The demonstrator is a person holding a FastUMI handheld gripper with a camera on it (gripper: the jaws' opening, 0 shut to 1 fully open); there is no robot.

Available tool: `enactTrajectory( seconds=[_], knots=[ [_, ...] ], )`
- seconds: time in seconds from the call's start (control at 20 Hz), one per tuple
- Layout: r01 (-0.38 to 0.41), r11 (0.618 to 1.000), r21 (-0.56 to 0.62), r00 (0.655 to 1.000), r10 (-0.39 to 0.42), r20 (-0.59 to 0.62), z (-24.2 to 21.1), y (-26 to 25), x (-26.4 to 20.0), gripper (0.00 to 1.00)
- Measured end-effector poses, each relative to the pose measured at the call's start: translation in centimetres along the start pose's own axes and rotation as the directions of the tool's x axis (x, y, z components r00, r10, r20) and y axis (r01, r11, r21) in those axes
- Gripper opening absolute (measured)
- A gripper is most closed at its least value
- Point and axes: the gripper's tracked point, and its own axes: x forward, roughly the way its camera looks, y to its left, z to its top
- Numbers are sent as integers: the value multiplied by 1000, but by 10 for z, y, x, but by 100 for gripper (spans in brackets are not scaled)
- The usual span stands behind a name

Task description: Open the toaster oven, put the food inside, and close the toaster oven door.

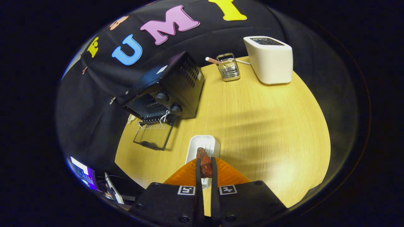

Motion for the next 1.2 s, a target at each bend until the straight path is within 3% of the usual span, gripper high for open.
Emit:
enactTrajectory(
  seconds=[0.35,0.65,0.85,1.2],
  knots=[
    [49,998,-24,987,-45,157,10,73,-21,13],
    [10,1000,-20,967,-5,255,15,162,-14,13],
    [-31,999,-37,955,40,294,24,221,19,13],
    [-91,993,81,932,56,358,55,267,101,13]
  ],
)
